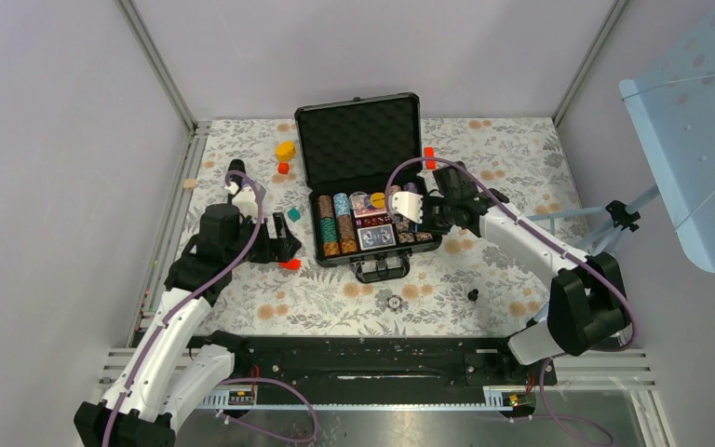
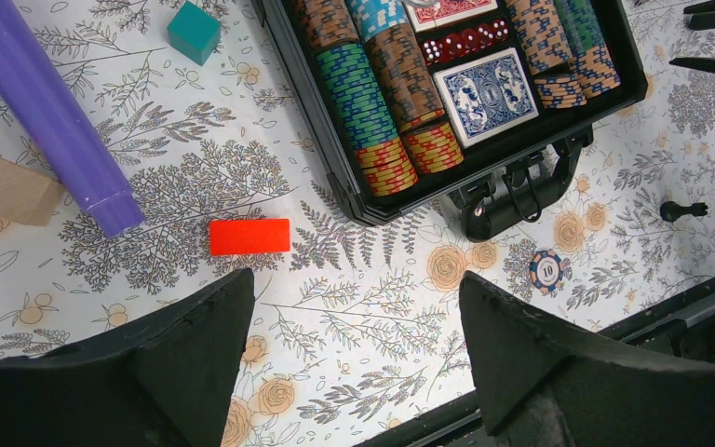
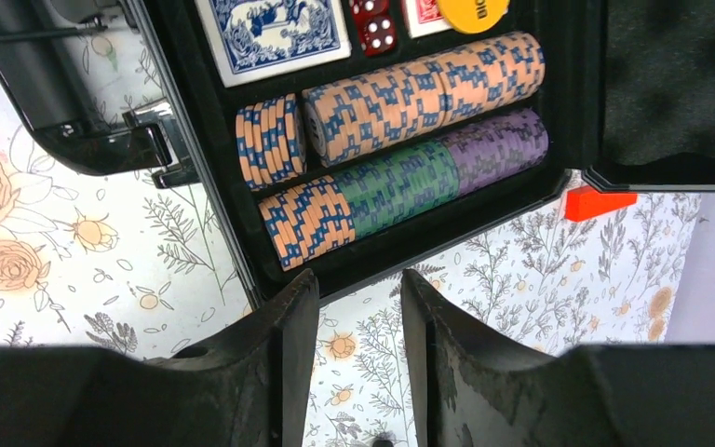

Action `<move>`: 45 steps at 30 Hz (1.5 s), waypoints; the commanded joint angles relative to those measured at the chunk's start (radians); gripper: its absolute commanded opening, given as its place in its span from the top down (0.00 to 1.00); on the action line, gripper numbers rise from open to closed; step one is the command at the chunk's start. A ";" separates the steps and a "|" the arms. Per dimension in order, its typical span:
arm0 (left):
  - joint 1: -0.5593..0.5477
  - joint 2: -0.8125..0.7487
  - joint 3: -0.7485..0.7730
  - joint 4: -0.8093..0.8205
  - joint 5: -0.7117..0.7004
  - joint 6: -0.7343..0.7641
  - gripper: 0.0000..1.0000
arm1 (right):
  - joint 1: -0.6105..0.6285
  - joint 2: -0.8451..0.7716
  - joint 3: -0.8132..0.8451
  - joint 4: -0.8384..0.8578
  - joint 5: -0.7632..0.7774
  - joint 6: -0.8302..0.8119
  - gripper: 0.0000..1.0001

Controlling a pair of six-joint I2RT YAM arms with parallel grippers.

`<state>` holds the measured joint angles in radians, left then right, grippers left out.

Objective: Pack up texas hold em set

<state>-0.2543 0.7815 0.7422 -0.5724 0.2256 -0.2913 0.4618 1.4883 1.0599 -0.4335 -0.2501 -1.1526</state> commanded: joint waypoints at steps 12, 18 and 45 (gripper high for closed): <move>0.003 -0.005 -0.005 0.054 0.003 0.011 0.19 | -0.006 -0.256 -0.163 0.606 0.141 1.113 0.53; 0.003 -0.007 -0.005 0.052 -0.001 0.009 0.19 | -0.008 -0.270 0.004 0.128 0.232 1.397 0.42; 0.003 0.002 -0.004 0.043 -0.024 0.008 0.18 | 0.474 -0.175 -0.293 0.079 0.418 1.910 0.34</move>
<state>-0.2543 0.7815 0.7418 -0.5735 0.2184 -0.2916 0.8413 1.2530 0.7502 -0.3889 0.1356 0.6819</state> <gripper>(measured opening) 0.817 0.665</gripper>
